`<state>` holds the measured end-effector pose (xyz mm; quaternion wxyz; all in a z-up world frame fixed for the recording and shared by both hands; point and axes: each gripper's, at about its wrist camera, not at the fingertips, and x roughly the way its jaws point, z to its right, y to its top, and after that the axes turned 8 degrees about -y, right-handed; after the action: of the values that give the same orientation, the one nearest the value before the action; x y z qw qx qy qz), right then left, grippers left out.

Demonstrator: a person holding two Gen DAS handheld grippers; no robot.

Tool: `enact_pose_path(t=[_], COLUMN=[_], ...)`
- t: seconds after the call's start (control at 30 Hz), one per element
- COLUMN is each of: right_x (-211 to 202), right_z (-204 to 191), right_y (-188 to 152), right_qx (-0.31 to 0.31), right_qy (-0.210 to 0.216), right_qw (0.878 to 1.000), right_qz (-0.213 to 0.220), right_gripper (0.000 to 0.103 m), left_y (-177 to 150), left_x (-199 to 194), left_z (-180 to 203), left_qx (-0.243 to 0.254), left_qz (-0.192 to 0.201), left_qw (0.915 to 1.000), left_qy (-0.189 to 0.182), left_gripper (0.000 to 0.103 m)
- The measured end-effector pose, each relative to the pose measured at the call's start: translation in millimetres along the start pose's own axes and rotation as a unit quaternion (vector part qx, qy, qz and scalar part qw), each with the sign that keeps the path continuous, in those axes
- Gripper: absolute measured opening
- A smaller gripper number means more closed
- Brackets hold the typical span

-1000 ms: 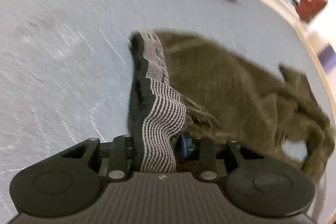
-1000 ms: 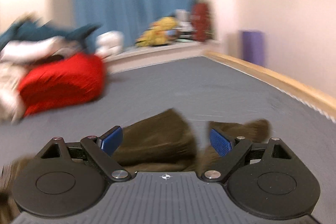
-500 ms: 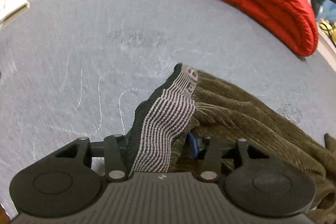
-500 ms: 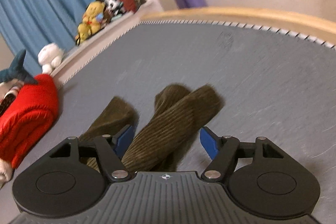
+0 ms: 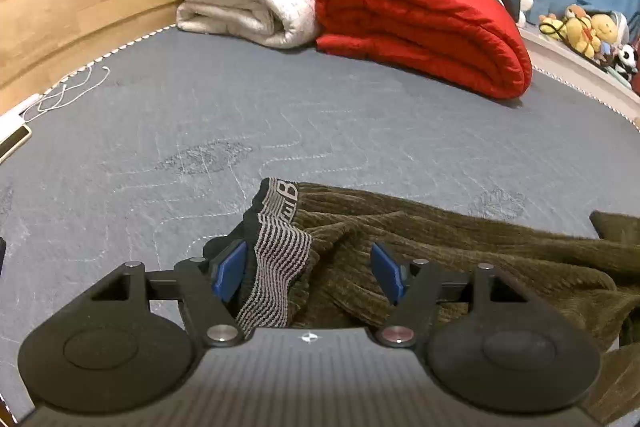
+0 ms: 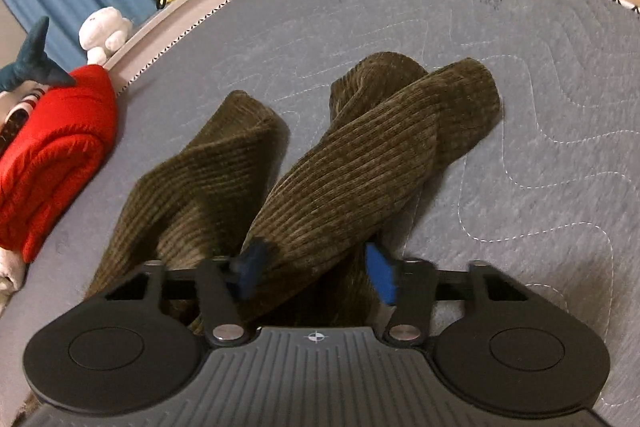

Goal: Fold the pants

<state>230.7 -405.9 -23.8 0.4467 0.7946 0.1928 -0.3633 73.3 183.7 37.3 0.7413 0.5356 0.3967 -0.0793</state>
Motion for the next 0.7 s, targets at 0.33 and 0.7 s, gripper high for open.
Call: enact_pose_path(t=[0.33, 0.7], right_x=[-19.6, -76.8], right_z=[-1.9, 0.2], right_y=[-4.2, -5.3], right_qx=[-0.027, -0.027], right_qy=[0.0, 0.016], right_qw=[0.999, 0.993], right_qz=[0.039, 0.11], right_gripper=[0.009, 0.008], left_y=[-3.6, -87.7], left_x=[-8.2, 7.9], left_z=[31.8, 146.4], left_qx=[0.033, 0.255], left_qz=[0.023, -0.106], left_qw=[0.9965, 0.8971], left_qy=[-0.073, -0.345], left_gripper=[0.076, 0.075])
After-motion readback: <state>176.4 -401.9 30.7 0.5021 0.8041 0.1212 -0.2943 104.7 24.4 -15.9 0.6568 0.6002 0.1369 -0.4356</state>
